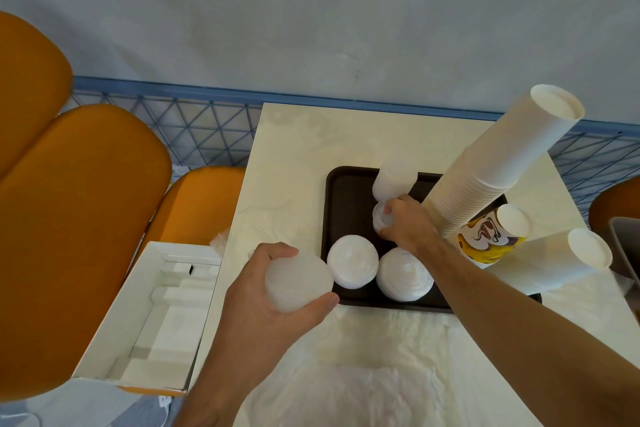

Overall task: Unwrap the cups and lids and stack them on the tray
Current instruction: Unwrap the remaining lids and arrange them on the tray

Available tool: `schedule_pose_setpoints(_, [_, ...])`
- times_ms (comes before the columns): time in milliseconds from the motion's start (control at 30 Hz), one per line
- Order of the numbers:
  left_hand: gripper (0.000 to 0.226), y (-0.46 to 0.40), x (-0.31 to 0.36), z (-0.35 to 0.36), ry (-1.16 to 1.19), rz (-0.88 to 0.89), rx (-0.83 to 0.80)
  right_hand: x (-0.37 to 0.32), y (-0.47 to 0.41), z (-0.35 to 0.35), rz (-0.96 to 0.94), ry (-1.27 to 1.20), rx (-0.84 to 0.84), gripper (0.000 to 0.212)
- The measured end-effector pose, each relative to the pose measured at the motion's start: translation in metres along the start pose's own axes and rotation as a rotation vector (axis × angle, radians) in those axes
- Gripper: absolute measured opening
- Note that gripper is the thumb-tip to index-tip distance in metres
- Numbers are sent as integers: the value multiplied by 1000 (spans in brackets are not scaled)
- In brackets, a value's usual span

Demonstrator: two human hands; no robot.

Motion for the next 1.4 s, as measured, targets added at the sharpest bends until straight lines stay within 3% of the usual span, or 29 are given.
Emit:
schedule_pose_setpoints(133, [72,1,1,-2,-5,-6,-2,2,-1,3,18,-24,6,49])
schedule_pose_setpoints(300, [71,3,-1,-4,-5,-16,2,6,0,2,80,-31,-14,30])
schedule_pose_setpoints(533, [72,4,2,-3,-1,-21,-16,2,-3,-3,108,19,-64,40])
schedule_pose_setpoints(700, [72,4,1,-4,1,3,-8,-11,5,-18,75,-25,-81,27])
schedule_pose_setpoints(767, [73,4,0,-3,-14,18,-1,-26,20,-35,22,-151,12,16])
schedule_pose_setpoints(833, [74,5,2,-1,-30,36,-8,-48,47,-52,-29,-446,36,9])
schedule_pose_setpoints(900, [75,6,4,2,-37,62,-25,-73,82,-69,-49,-825,-100,8])
schedule_pose_setpoints(967, [74,7,7,5,-48,94,-45,-91,113,-80,-78,-1030,-270,7])
schedule_pose_setpoints(1033, [78,7,11,8,-76,122,-67,-99,133,-83,-136,-1038,-319,8])
schedule_pose_setpoints(1167, [90,10,16,14,-103,166,-102,-98,148,-78,-156,-938,-257,10])
schedule_pose_setpoints(1400, [82,17,23,21,-108,175,-127,-93,159,-73,-146,-778,-168,6])
Point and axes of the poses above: each hand's wrist, its own y-axis away from the middle knuckle, its own z-axis out of the palm, x = y × z, the point moved 1 cm from there along -y, towards the middle knuckle, and after that the axes turned 14 degrees about -y, right-handed, at the moved point
